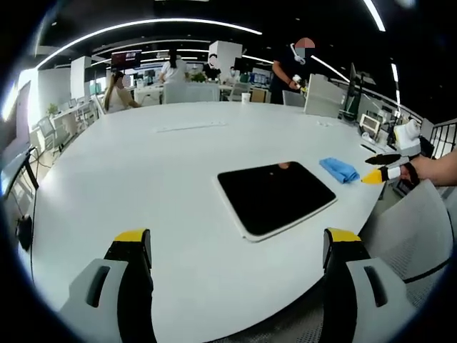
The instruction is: Wipe the mirror surface with the cleaning cloth until all visible marks leave the cleaned area.
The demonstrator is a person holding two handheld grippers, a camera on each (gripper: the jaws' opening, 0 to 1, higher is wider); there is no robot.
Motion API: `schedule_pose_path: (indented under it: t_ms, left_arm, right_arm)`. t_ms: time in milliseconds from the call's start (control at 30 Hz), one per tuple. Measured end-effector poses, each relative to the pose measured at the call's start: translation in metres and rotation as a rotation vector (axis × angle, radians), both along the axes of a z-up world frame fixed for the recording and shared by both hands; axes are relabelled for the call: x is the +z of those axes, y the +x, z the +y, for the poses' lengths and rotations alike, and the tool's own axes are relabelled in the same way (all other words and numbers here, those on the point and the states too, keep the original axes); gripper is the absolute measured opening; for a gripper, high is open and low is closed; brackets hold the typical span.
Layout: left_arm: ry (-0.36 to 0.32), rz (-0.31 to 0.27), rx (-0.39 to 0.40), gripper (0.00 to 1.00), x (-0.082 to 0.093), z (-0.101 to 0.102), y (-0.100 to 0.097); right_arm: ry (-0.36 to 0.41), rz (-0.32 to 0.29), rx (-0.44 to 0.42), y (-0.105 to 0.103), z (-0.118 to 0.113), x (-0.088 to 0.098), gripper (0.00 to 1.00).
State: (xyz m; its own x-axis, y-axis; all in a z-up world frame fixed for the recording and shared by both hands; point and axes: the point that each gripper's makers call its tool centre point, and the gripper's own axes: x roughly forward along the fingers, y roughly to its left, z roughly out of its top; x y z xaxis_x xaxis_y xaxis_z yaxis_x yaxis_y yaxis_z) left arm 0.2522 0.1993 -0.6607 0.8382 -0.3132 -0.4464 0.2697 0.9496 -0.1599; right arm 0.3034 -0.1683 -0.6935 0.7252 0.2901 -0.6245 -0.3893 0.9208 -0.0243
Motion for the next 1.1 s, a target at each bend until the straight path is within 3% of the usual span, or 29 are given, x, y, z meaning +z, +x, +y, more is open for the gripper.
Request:
schedule_pose_path:
  t_ms: [67, 167, 267, 433, 533, 667, 900, 1100]
  left_arm:
    - [-0.014, 0.037, -0.009, 0.99, -0.002, -0.003, -0.002]
    - [-0.02, -0.009, -0.024, 0.99, 0.009, -0.011, 0.001]
    - [0.016, -0.01, -0.061, 0.99, 0.005, -0.018, -0.001]
    - [0.055, -0.004, -0.044, 0.99, -0.002, -0.007, -0.001]
    - [0.082, -0.016, -0.069, 0.99, -0.002, -0.011, -0.001]
    - [0.079, -0.017, -0.057, 0.99, -0.002, -0.008, 0.0]
    - [0.072, -0.018, -0.047, 0.99, -0.002, -0.007, 0.001]
    - [0.085, -0.024, -0.061, 0.99, 0.0, -0.009, 0.0]
  right_arm:
    - [0.008, 0.003, -0.021, 0.0, -0.005, -0.001, 0.98]
    - [0.014, 0.013, -0.03, 0.0, -0.005, -0.002, 0.98]
    - [0.001, 0.01, -0.013, 0.0, -0.002, -0.002, 0.98]
    - [0.012, 0.015, -0.018, -0.001, -0.001, -0.002, 0.98]
    - [0.027, 0.007, -0.01, 0.0, 0.002, -0.001, 0.97]
    - [0.061, 0.023, -0.001, -0.002, 0.006, -0.003, 0.97]
    - [0.038, 0.051, 0.009, -0.004, 0.006, -0.009, 0.98]
    - [0.04, 0.026, -0.006, 0.002, 0.006, 0.001, 0.97]
